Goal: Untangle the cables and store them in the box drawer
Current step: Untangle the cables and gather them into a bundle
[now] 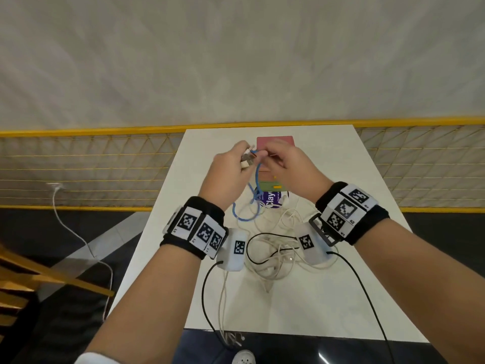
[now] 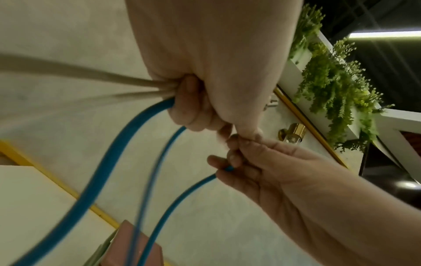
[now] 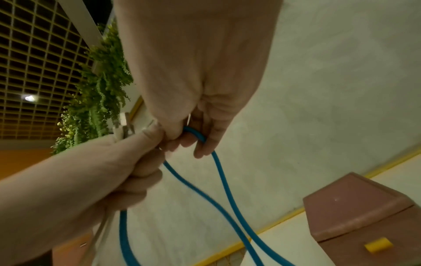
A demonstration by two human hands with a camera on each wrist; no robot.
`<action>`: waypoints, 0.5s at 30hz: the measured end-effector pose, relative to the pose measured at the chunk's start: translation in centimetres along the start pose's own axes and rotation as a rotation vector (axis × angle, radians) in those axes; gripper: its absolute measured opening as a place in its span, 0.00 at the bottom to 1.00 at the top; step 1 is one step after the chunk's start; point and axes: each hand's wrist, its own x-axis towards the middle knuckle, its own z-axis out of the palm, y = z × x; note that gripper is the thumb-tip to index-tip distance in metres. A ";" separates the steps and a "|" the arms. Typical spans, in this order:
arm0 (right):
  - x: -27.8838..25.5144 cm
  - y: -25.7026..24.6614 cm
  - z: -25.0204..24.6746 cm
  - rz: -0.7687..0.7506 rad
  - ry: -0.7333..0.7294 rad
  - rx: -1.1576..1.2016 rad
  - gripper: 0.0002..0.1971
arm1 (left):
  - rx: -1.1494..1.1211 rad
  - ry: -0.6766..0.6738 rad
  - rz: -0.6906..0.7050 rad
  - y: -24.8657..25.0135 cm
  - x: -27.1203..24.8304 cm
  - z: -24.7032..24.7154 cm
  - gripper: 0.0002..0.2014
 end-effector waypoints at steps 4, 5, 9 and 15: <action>-0.6 0.6 0.0 0.131 -0.023 -0.003 0.11 | -0.166 0.287 0.010 0.0 0.4 -0.9 0.10; -0.8 0.6 0.0 0.174 -0.043 0.010 0.09 | -0.213 0.340 0.003 0.2 0.5 -1.3 0.11; -1.6 -1.1 -0.8 0.206 -0.082 0.132 0.09 | -0.262 0.377 -0.040 0.2 0.6 -2.2 0.12; -2.6 -2.5 -2.1 0.200 -0.150 0.077 0.07 | -0.339 0.524 -0.097 0.6 0.1 -2.6 0.10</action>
